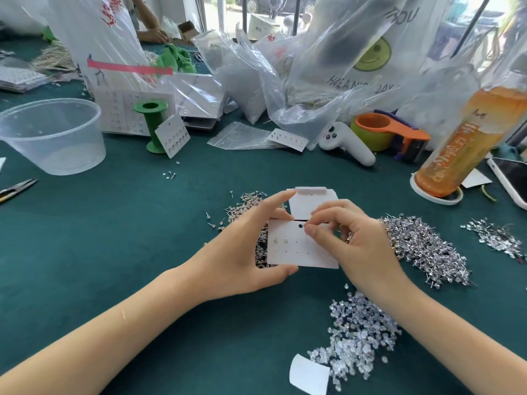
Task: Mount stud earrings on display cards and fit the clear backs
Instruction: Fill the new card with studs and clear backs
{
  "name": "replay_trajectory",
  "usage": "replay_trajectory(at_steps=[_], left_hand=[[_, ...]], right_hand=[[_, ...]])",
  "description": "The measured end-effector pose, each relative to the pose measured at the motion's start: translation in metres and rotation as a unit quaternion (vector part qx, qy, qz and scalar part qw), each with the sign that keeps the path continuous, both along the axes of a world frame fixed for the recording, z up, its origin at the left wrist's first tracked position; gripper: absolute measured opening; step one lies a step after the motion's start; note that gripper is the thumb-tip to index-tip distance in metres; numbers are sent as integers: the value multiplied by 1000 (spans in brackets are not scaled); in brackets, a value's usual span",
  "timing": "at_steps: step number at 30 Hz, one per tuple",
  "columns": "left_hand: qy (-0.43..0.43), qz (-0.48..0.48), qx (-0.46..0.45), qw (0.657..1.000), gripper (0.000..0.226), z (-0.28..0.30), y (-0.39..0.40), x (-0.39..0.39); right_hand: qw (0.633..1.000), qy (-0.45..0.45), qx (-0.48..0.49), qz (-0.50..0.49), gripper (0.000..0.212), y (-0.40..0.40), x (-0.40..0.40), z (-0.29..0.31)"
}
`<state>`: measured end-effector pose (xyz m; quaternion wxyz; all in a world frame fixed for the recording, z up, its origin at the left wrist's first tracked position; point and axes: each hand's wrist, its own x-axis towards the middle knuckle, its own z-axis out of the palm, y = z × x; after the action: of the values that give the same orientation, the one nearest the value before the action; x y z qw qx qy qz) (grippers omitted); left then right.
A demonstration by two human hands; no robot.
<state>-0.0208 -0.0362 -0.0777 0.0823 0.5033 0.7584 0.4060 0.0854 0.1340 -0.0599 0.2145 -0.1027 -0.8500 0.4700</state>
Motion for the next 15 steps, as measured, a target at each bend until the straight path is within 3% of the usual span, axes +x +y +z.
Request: replay_trajectory(at_steps=[15], left_hand=[[-50,-13,7,999,94,5,1,5]], right_hand=[[999,-38,11,17,15,-5,2,0]])
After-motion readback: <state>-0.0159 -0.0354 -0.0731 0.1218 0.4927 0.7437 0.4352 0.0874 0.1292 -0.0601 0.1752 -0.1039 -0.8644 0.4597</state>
